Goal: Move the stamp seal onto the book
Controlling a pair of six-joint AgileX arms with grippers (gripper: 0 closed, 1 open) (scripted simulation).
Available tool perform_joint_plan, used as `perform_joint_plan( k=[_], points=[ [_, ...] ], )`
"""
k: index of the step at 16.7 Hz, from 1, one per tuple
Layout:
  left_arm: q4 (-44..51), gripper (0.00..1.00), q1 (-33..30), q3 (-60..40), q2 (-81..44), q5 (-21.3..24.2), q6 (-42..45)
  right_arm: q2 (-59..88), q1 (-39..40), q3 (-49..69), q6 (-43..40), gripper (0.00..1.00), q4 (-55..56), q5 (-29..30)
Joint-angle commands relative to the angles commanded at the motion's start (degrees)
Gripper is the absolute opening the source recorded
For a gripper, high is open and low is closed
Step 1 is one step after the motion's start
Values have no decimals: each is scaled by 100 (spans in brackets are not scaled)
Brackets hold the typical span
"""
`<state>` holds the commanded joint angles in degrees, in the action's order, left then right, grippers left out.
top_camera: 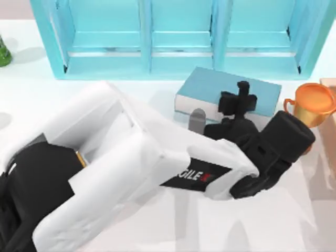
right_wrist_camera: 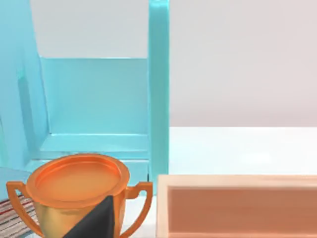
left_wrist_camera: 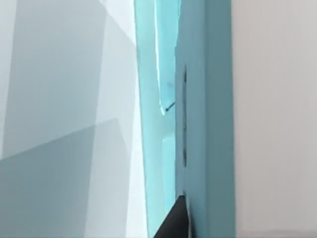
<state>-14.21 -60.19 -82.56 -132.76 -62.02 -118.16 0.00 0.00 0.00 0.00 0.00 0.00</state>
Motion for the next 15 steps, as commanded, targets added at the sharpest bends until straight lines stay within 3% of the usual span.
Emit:
perform_joint_plan(
  k=[5, 15],
  points=[
    [-104, 0, -47, -32, 25, -24, -16, 0, 0, 0, 0, 100, 0, 0],
    [-104, 75, -47, -32, 25, -24, -16, 0, 0, 0, 0, 100, 0, 0]
  ],
)
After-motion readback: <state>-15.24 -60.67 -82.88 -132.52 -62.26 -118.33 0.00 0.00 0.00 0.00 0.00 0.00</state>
